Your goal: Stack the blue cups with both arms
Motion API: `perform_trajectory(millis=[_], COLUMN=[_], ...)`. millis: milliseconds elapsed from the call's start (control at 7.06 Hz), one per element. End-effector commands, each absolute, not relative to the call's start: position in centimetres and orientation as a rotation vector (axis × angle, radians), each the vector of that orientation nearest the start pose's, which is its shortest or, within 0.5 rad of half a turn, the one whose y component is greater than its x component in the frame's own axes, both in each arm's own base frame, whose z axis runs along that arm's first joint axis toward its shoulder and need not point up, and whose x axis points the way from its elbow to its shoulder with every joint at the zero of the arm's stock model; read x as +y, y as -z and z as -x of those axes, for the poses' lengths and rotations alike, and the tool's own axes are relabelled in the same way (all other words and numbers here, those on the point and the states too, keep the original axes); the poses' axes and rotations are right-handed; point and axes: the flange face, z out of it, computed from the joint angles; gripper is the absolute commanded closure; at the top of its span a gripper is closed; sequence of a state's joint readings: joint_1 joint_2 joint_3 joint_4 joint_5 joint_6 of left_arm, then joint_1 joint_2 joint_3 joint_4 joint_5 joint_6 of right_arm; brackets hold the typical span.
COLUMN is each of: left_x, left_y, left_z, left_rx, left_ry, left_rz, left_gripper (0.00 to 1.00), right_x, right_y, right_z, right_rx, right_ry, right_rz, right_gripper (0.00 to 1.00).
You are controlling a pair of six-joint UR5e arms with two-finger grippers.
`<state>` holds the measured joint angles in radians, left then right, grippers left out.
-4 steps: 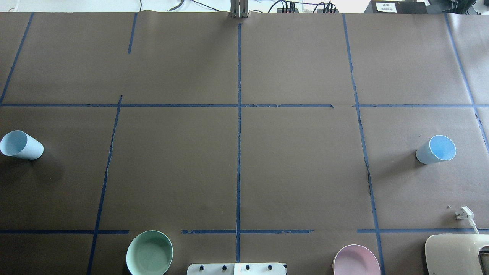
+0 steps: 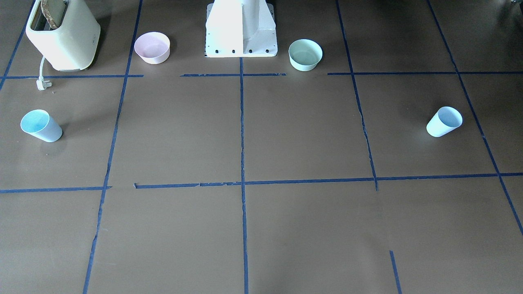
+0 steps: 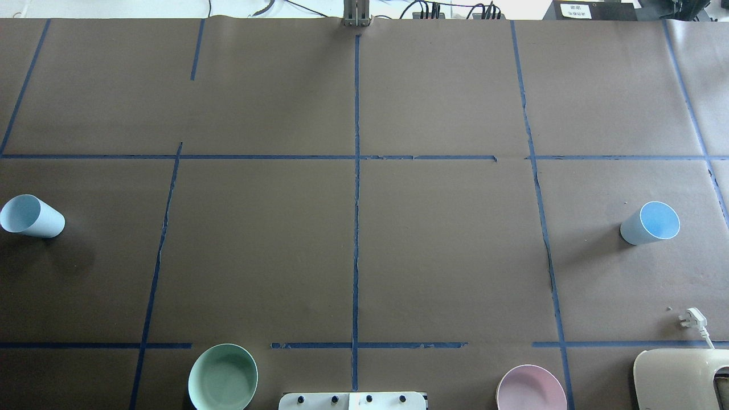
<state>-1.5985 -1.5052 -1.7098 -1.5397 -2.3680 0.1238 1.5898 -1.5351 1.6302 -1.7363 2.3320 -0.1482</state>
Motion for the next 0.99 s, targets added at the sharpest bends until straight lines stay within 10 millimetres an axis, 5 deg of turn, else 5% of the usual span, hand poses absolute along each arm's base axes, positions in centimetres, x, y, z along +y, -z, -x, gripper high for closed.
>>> perform_trajectory(millis=[0, 850], left_x=[-46.2, -44.6], left_y=[-62.9, -63.9], left_z=[7.5, 7.4], left_rx=[0.792, 0.794], left_ry=[-0.106, -0.113], left_rz=[-0.095, -0.103], left_gripper=[0.00, 0.00], right_x=[-49.6, -49.0], right_y=[-63.0, -63.7], right_z=[-7.4, -7.3], right_rx=[-0.765, -0.775], right_ry=[0.095, 0.089], right_rz=[0.004, 0.018], right_gripper=[0.00, 0.00])
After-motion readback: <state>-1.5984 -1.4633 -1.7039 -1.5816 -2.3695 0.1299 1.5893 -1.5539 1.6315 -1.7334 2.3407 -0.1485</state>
